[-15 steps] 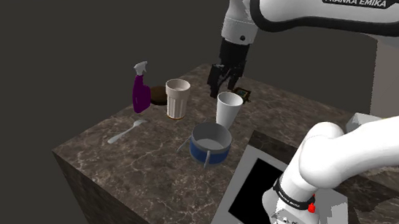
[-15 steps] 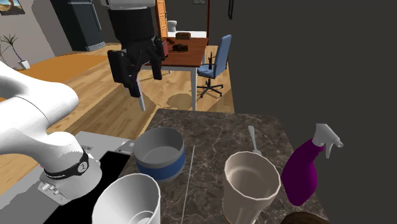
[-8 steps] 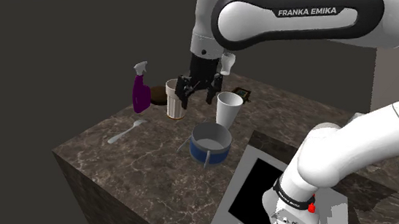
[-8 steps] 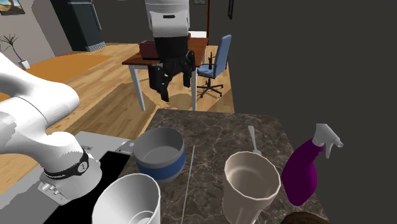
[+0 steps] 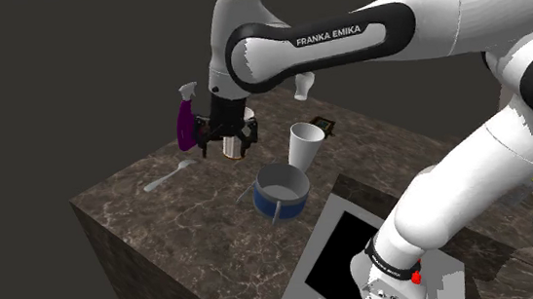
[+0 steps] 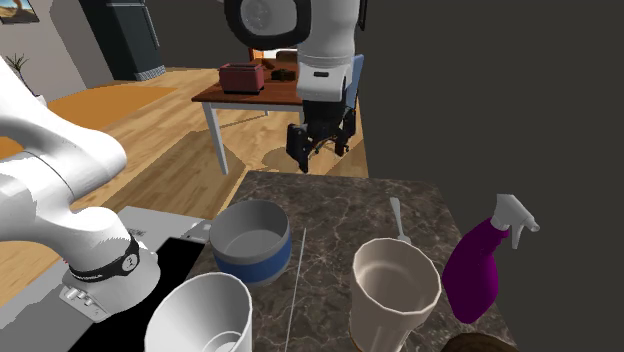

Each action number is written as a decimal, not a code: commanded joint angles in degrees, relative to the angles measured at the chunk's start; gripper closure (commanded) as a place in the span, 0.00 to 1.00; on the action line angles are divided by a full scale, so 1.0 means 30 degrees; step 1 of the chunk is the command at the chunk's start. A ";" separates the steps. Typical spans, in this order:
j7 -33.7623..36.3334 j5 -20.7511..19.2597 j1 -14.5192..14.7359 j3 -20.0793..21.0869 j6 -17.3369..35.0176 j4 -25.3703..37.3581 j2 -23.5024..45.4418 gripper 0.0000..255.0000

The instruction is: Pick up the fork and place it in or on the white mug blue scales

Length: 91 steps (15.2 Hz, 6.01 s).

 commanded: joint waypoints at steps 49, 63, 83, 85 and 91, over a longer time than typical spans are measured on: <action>1.5113 -0.4870 0.1639 -0.1146 0.3004 1.0323 1.3816 1.00; 1.5142 -0.4438 0.1524 -0.0866 -0.0017 1.2198 1.2592 1.00; 1.3038 -0.1218 -0.0460 -0.0507 -0.0207 0.5284 0.5115 1.00; 1.2347 -0.0429 -0.0678 -0.0647 0.0060 0.3423 0.3461 1.00; 1.0356 0.1555 -0.0695 -0.1510 0.0152 -0.1526 -0.1387 1.00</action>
